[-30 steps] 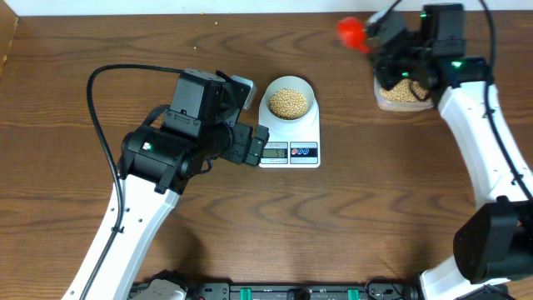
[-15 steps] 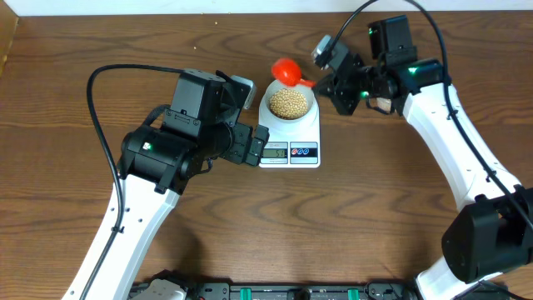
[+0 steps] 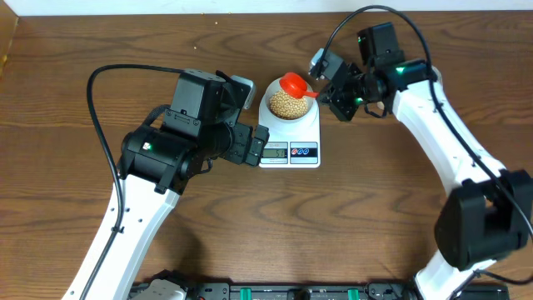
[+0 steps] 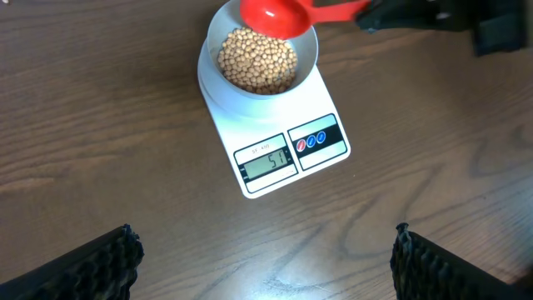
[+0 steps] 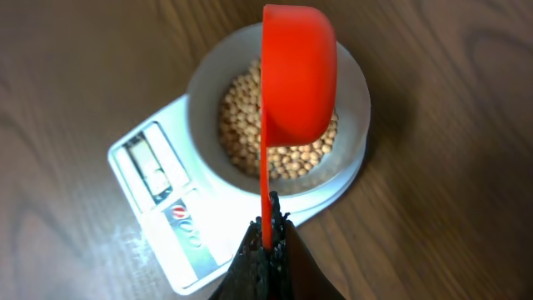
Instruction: Scoop item into bowl and weigh 50g on scale
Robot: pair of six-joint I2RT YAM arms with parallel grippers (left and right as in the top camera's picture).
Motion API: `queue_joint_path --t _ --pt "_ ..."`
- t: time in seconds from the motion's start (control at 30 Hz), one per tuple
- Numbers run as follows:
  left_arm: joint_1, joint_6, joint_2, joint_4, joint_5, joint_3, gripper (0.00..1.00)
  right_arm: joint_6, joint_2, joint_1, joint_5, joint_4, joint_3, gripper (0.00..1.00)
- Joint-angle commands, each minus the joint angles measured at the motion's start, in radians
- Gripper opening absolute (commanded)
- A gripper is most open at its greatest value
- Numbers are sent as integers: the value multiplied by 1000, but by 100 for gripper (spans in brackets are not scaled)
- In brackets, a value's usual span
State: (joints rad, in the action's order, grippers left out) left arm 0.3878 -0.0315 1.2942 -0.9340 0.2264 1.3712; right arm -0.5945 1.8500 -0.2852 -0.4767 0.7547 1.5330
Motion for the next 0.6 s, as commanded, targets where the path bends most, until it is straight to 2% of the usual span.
queue_joint_path --t 0.0,0.57 --pt "-4 -17 4 0 -10 5 98 -17 22 -11 13 -22 -12 1" --pt "-4 -17 4 0 -10 5 98 -32 75 -20 60 -74 -12 1"
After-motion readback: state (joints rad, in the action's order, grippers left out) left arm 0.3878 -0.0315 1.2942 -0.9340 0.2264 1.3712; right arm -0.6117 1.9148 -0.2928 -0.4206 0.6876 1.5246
